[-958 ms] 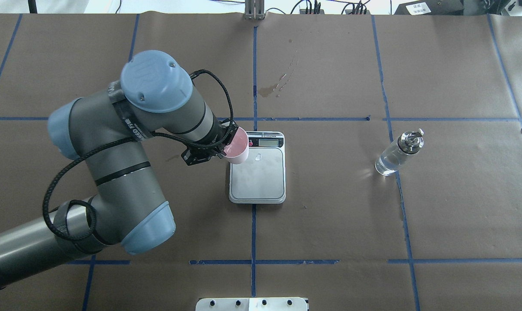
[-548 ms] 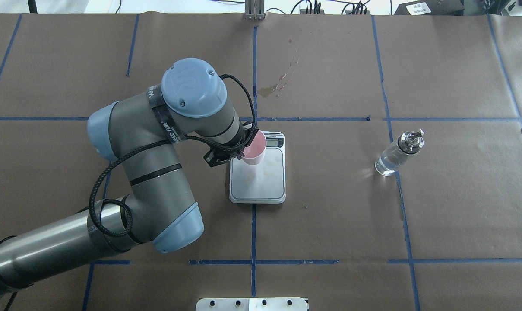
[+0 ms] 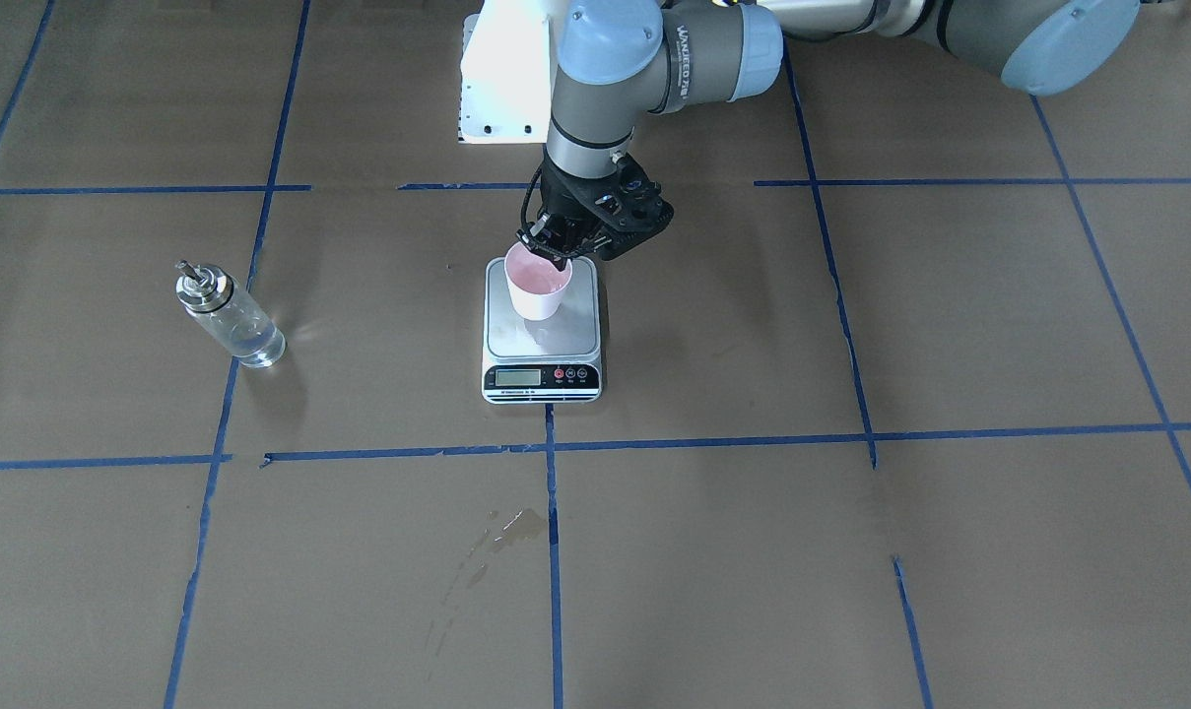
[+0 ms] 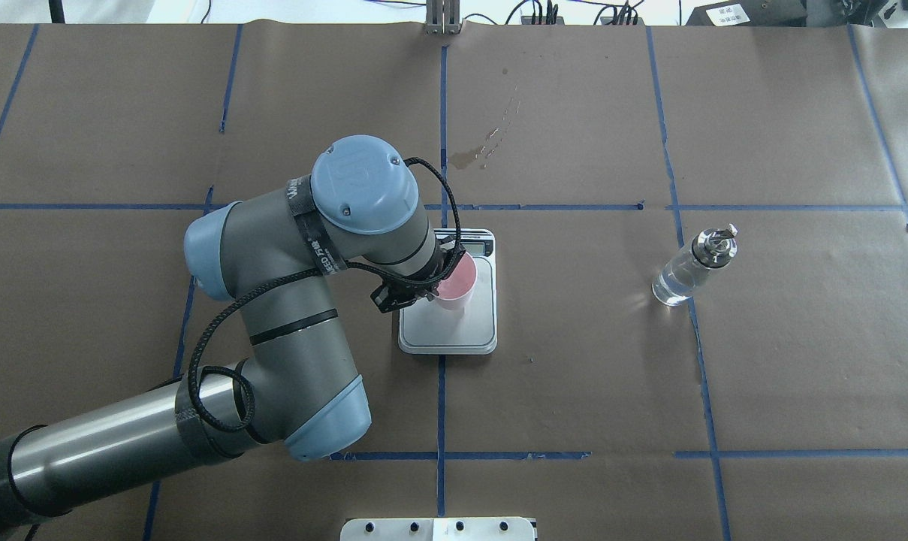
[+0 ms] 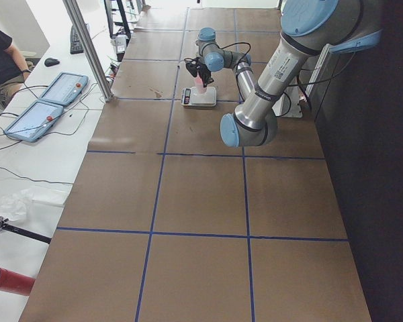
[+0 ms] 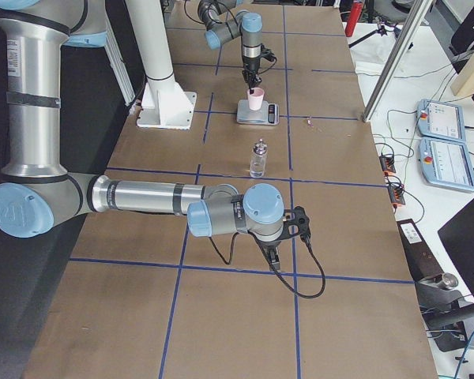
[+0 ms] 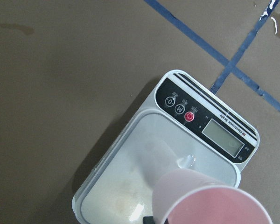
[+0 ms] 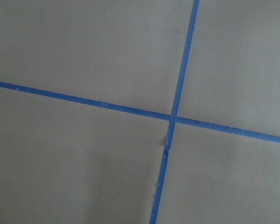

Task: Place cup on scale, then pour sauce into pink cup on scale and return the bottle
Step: 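Lower the pink cup onto the scale and open the left gripper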

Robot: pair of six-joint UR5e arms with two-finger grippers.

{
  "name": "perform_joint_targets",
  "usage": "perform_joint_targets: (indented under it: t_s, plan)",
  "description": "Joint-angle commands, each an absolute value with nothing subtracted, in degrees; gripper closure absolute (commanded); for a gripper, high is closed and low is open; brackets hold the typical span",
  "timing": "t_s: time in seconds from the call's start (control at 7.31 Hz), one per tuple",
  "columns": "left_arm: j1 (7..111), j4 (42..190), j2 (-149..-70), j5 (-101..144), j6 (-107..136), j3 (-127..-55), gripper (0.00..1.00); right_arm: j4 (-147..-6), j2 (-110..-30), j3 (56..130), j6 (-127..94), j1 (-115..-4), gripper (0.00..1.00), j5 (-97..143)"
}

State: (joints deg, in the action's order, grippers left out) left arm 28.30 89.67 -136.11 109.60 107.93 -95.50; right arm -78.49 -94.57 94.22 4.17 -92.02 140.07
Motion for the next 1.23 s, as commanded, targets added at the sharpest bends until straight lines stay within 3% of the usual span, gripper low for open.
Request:
perform_joint_targets:
  t_s: [0.0, 0.27, 0.55, 0.68, 0.82, 0.96, 1.1]
  plan:
    - [27.77, 89.65, -136.14, 109.6, 107.93, -95.45, 1.0, -78.49, -94.48, 94.22, 4.22, -92.02, 0.0, 140.01]
    - [27.77, 89.56, -135.79, 109.51, 108.02, -95.36, 0.95, -78.49, -94.48, 94.22, 4.22, -92.02, 0.0, 140.1]
    - [27.77, 89.56, -135.79, 109.51, 108.02, -94.75, 0.71, -78.49, -94.48, 94.22, 4.22, -92.02, 0.0, 140.18]
    - [27.77, 89.56, -135.7, 109.51, 107.93, -94.75, 0.43, -78.49, -94.48, 94.22, 4.22, -92.02, 0.0, 140.19]
    - [27.86, 89.56, -135.62, 109.42, 107.84, -95.36, 0.39, -78.49, -94.4, 94.22, 4.22, -92.02, 0.0, 140.27]
    - [27.95, 89.47, -135.09, 109.34, 107.15, -96.32, 0.0, -78.57, -94.39, 94.22, 4.22, -92.02, 0.0, 140.27]
    - [27.95, 89.39, -133.87, 109.42, 106.96, -99.37, 0.0, -78.57, -94.31, 94.22, 4.22, -92.02, 0.0, 140.27]
